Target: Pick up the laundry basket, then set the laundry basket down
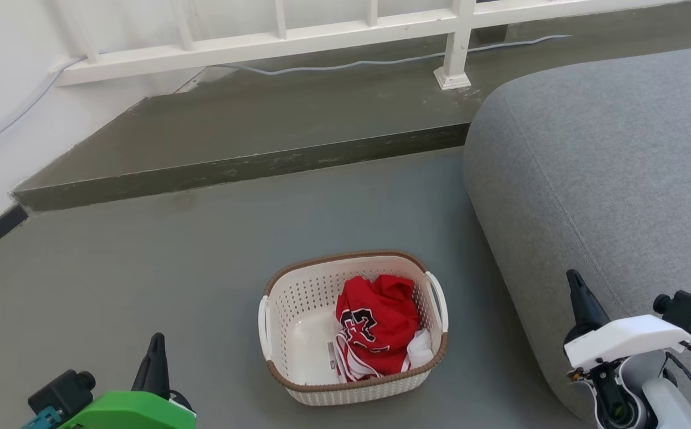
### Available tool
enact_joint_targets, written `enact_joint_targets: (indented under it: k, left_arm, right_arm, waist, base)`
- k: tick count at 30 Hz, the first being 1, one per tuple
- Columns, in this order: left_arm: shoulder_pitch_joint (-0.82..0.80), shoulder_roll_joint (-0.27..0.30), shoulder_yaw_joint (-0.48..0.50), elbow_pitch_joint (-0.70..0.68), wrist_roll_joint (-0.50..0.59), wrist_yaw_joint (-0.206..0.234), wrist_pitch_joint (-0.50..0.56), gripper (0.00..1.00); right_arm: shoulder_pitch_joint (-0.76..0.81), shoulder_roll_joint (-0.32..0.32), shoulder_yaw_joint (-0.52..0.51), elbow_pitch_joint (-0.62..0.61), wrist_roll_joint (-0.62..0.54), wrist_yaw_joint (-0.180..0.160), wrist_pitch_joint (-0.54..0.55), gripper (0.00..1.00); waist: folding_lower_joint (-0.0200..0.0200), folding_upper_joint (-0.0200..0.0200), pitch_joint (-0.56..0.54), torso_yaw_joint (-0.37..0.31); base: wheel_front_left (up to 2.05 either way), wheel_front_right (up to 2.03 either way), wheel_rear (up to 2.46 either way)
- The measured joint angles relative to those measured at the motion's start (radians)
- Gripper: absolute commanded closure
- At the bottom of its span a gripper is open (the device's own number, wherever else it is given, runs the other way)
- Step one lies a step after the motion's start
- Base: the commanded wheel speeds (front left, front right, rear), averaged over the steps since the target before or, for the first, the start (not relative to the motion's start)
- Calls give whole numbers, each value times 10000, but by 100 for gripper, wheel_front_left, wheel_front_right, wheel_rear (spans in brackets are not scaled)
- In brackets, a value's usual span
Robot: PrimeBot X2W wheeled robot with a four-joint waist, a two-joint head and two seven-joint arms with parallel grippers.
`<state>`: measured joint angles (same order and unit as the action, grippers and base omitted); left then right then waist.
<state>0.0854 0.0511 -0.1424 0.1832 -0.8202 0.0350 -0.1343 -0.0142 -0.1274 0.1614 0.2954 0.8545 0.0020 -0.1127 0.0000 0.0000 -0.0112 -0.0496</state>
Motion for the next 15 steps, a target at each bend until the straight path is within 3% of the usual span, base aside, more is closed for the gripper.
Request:
enact_joint_targets:
  k: [15]
  left_arm:
    - [-307, 79, 355, 161, -1985, -347, 449, 100]
  right_arm:
    - [-92, 169, -654, -17, 1779, 255, 495, 100]
  waist:
    - [0, 0, 34, 116]
  base:
    - [0, 0, 0]
